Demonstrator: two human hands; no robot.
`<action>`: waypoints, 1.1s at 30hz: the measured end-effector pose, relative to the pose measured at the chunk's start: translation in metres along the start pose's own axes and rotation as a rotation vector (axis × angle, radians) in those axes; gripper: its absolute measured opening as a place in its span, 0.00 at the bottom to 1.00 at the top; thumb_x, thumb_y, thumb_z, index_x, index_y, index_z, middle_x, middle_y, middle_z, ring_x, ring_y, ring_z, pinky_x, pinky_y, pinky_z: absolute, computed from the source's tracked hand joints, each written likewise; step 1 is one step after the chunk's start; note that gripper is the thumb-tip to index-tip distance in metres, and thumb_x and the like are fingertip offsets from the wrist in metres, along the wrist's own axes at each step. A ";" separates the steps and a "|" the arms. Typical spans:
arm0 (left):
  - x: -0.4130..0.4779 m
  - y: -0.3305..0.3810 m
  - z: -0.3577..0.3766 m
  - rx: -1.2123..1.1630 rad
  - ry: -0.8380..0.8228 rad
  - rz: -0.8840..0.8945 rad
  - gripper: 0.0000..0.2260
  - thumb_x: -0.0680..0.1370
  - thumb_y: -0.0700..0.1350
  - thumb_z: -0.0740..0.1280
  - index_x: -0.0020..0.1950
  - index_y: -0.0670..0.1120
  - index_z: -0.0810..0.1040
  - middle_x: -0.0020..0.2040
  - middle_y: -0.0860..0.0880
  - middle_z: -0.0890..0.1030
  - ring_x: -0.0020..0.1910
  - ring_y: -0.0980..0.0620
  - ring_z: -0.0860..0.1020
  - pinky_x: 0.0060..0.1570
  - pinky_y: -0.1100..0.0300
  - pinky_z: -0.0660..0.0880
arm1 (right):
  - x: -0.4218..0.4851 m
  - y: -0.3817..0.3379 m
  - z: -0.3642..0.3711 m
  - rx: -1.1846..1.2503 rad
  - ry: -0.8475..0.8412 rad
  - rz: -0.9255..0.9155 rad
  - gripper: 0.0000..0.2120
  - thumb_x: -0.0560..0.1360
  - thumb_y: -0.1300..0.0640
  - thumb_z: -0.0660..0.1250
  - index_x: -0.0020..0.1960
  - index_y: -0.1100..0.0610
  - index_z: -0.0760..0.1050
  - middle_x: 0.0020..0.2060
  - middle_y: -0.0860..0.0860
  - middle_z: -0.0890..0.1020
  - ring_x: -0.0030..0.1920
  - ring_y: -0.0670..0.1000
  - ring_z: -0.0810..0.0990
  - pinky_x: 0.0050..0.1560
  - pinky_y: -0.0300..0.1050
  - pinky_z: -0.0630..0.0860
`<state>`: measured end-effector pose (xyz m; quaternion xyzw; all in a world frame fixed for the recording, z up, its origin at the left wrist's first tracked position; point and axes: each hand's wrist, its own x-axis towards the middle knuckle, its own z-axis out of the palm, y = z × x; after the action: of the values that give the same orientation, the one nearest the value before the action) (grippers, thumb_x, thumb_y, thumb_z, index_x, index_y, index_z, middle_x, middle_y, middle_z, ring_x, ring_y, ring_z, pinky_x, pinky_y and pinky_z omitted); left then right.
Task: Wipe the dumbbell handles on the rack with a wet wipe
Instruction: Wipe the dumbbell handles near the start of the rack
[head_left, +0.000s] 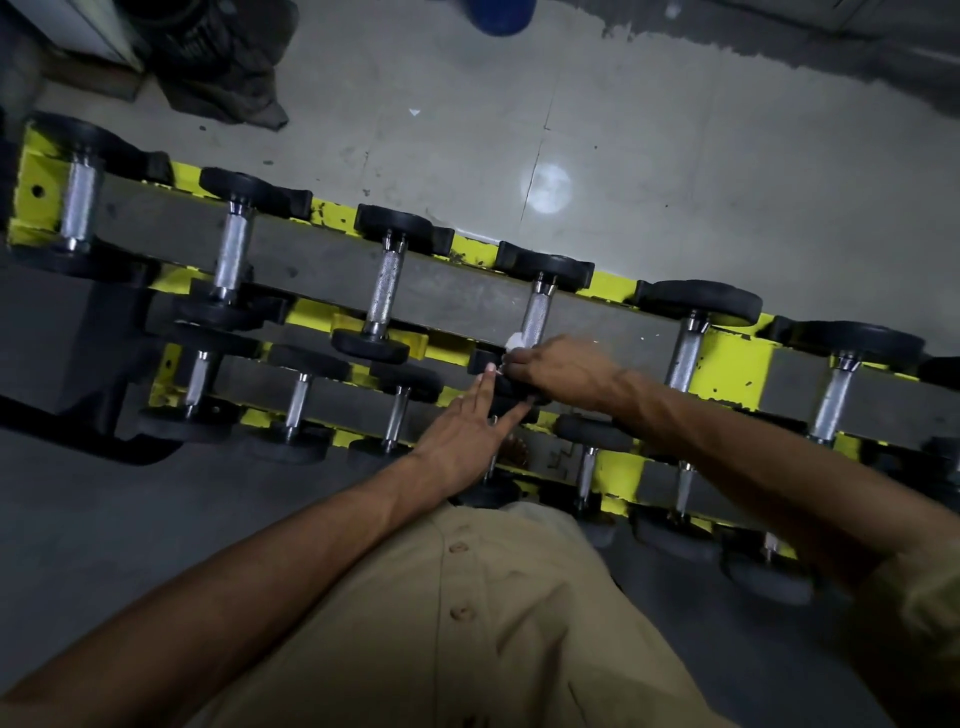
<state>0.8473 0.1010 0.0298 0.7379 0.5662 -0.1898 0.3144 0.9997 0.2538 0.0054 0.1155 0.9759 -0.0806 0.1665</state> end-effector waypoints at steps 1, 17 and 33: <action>0.000 -0.001 0.001 -0.002 0.010 0.007 0.48 0.81 0.32 0.65 0.84 0.57 0.33 0.79 0.30 0.29 0.84 0.33 0.43 0.81 0.43 0.54 | 0.001 0.002 -0.005 -0.006 -0.006 -0.007 0.15 0.79 0.55 0.65 0.65 0.51 0.75 0.62 0.49 0.80 0.47 0.54 0.84 0.45 0.50 0.81; 0.004 -0.010 0.010 -0.036 0.027 0.042 0.50 0.80 0.33 0.66 0.83 0.56 0.31 0.78 0.31 0.26 0.83 0.33 0.40 0.81 0.42 0.54 | 0.009 -0.056 0.034 0.955 0.772 1.108 0.06 0.76 0.62 0.66 0.53 0.57 0.77 0.46 0.52 0.83 0.47 0.53 0.81 0.47 0.50 0.78; 0.007 -0.019 0.015 -0.006 0.048 0.090 0.51 0.80 0.34 0.67 0.82 0.56 0.29 0.79 0.29 0.28 0.83 0.32 0.42 0.82 0.41 0.55 | 0.029 -0.030 0.031 1.271 0.493 1.286 0.14 0.75 0.67 0.60 0.32 0.56 0.70 0.28 0.50 0.75 0.30 0.48 0.70 0.35 0.45 0.65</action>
<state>0.8318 0.0990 0.0100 0.7661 0.5403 -0.1560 0.3112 0.9752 0.2245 -0.0297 0.7160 0.5053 -0.4647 -0.1270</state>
